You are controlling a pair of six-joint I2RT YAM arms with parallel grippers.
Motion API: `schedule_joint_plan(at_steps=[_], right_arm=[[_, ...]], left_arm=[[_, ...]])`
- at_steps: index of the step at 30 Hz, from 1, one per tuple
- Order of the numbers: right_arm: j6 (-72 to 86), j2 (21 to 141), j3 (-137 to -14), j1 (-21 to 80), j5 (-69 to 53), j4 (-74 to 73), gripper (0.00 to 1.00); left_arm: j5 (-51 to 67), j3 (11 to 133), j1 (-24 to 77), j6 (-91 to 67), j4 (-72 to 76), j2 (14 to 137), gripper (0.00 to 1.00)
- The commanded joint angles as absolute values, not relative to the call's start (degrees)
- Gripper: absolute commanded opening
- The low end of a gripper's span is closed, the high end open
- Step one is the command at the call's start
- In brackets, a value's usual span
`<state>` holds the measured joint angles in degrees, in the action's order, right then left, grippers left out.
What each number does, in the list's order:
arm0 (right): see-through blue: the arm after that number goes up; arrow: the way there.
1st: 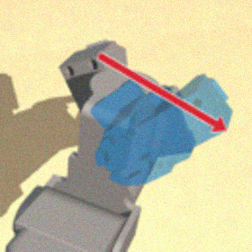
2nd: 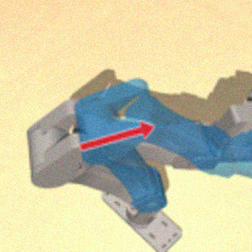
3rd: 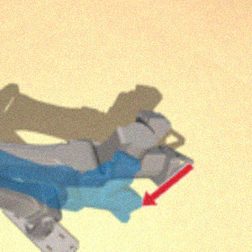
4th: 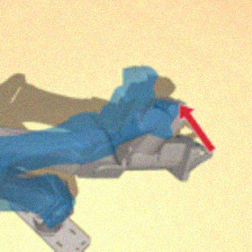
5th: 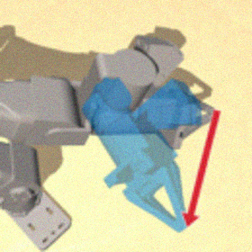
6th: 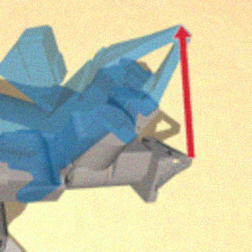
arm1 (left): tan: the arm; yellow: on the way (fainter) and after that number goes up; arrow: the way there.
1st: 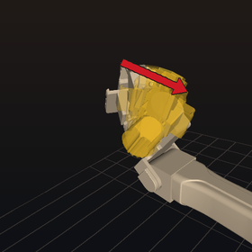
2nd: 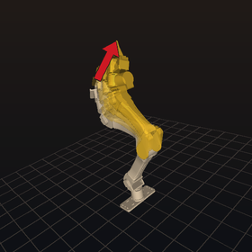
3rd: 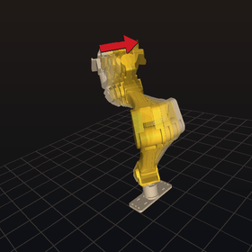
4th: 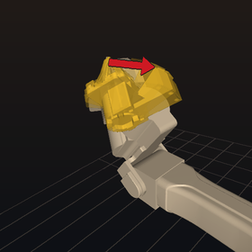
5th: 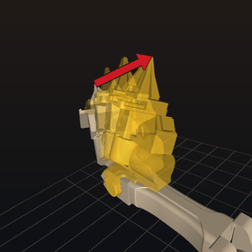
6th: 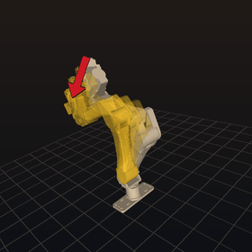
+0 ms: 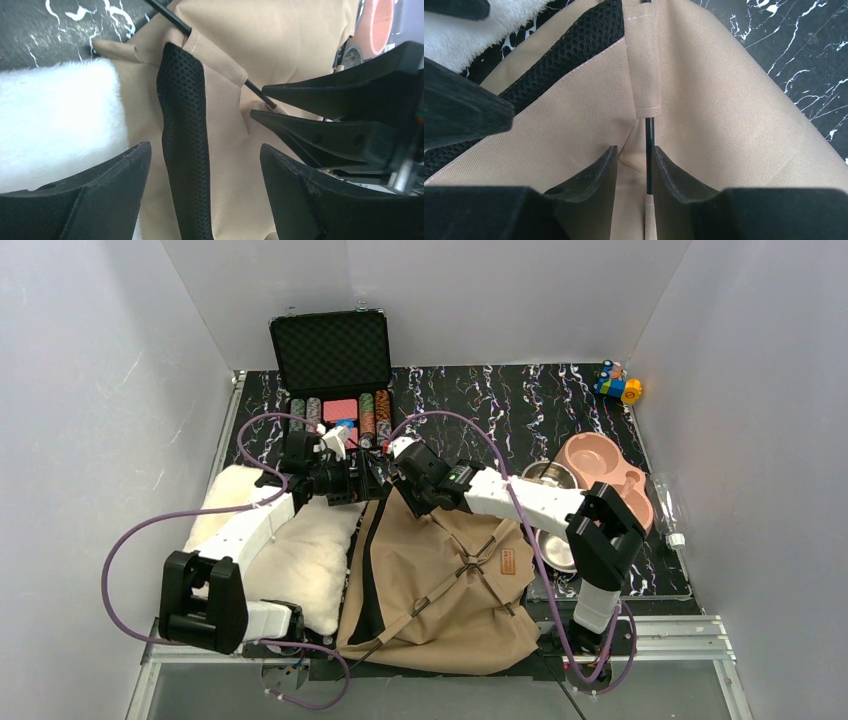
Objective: Set up the pet tent
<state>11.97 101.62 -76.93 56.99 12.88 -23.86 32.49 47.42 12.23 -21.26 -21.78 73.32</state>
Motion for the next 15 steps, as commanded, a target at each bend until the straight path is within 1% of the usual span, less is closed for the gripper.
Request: schedule_joint_plan(at_steps=[1, 5, 12, 14, 15], right_arm=[[10.8, 102.1, -79.6, 56.5, 12.7, -21.5, 0.37], [10.4, 102.5, -79.6, 56.2, 12.8, -21.5, 0.34], [10.0, 103.0, -79.5, 56.1, 13.1, -21.7, 0.34], [9.9, 103.3, -79.5, 56.0, 12.9, -21.7, 0.34], [9.8, 103.4, -79.5, 56.0, 12.9, -21.7, 0.32]], left_arm=[[32.3, 49.0, 13.5, -20.6, -23.0, 75.0, 0.77], [32.7, 49.6, 14.4, -20.7, -23.5, 77.7, 0.71], [33.5, 50.3, 16.4, -20.6, -23.6, 80.7, 0.64], [33.8, 50.6, 16.9, -20.6, -23.6, 81.4, 0.58], [34.0, 50.7, 17.2, -20.6, -23.6, 81.8, 0.53]])
